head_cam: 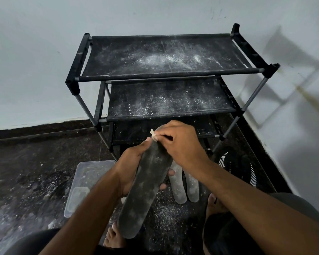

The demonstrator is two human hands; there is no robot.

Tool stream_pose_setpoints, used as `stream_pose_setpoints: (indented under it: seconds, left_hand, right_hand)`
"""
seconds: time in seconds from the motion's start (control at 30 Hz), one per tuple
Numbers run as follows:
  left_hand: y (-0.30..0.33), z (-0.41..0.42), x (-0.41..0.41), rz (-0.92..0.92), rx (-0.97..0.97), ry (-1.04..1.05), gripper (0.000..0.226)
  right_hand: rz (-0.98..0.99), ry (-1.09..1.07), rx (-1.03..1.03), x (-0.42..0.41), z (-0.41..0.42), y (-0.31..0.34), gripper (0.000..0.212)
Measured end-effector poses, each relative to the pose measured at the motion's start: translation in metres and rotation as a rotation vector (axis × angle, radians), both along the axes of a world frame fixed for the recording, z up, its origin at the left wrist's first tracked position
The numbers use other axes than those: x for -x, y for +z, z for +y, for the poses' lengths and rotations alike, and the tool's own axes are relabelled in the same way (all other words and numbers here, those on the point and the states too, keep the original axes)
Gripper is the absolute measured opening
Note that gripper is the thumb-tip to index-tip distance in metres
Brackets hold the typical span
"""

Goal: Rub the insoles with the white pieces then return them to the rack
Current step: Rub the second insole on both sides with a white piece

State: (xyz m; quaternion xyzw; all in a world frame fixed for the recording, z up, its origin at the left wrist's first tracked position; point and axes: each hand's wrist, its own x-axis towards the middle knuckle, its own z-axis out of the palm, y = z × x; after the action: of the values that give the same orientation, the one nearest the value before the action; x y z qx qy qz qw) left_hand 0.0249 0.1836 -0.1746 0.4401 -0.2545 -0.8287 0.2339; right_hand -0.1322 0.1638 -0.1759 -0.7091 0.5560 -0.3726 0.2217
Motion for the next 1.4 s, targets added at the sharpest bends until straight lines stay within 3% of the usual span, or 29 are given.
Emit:
stream_pose_setpoints:
  seconds: [0.1,0.27,0.43,0.57,0.73,0.87,1.03,1.17,1.33,1.4]
  left_hand:
    - [0.001,0.001,0.001,-0.012,-0.014,-0.003,0.068]
    - [-0.001,0.0,0.001,-0.019,-0.026,0.002,0.066]
    - [0.002,0.001,0.002,-0.032,-0.038,-0.007,0.069]
    - [-0.001,0.0,0.0,-0.031,-0.022,0.0,0.065]
    - [0.0,0.0,0.001,-0.041,-0.031,-0.006,0.067]
    - [0.0,0.0,0.001,-0.042,-0.027,-0.006,0.065]
    - [0.002,0.0,0.002,-0.024,-0.021,-0.017,0.064]
    - [0.001,0.0,0.0,-0.021,-0.015,-0.01,0.063]
    - [0.003,0.0,0.001,-0.026,-0.021,-0.022,0.068]
    - [0.003,0.0,0.0,-0.022,-0.025,-0.016,0.067]
  right_hand:
    - [-0.028,-0.138,-0.023,0.012,-0.009,0.003,0.009]
    - [0.004,0.033,-0.012,-0.001,0.001,0.001,0.008]
    - [0.018,-0.136,-0.017,0.015,-0.011,0.004,0.007]
    - [0.038,0.02,-0.008,0.003,-0.002,0.001,0.008]
    - [-0.003,-0.139,-0.024,0.013,-0.011,0.003,0.007]
    - [0.019,0.004,-0.004,0.003,-0.001,0.001,0.008]
    - [0.028,-0.176,-0.026,0.016,-0.013,0.003,0.007]
    - [0.018,-0.013,-0.019,0.005,-0.002,0.001,0.007]
    - [0.016,-0.21,-0.045,0.022,-0.016,0.006,0.01]
    - [0.024,-0.161,-0.048,0.02,-0.012,0.004,0.01]
